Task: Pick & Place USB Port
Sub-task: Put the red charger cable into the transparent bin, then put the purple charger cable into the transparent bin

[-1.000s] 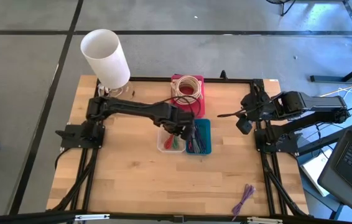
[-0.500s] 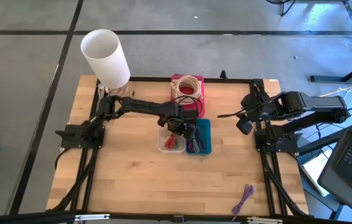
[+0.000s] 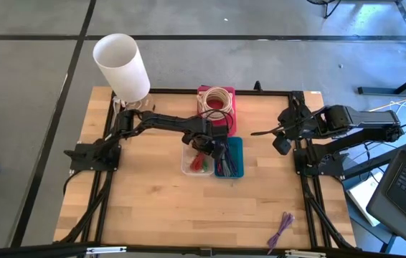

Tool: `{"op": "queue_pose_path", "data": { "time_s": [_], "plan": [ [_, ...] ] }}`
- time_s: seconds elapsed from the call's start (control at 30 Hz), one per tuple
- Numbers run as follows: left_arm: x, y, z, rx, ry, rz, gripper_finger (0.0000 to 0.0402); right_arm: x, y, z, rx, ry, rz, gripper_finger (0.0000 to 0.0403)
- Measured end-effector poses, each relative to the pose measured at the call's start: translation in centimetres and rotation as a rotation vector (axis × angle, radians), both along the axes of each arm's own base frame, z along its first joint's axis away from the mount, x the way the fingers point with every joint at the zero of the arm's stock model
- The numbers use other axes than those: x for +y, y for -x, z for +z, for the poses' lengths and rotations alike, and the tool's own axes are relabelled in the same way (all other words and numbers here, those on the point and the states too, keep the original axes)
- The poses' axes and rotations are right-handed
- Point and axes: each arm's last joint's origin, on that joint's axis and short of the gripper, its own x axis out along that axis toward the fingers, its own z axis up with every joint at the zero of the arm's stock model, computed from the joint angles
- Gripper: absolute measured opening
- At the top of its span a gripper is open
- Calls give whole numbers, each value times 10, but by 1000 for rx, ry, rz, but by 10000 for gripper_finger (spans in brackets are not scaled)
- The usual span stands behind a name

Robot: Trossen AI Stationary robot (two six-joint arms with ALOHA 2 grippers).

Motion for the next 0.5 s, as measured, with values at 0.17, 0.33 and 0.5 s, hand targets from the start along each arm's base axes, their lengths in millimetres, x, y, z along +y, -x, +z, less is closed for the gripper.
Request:
{"op": "queue_pose_path", "data": {
  "time_s": [0.17,0.33,0.5],
  "plan": [
    [-3,3,7,4,16,-25,128,0,0,0,0,0,0,206],
    [-5,14,38,-38,40,-49,161,0,0,0,0,0,0,206],
    [-14,37,104,-196,-56,-66,174,1,0,-1,3,-29,3,206]
  ]
}}
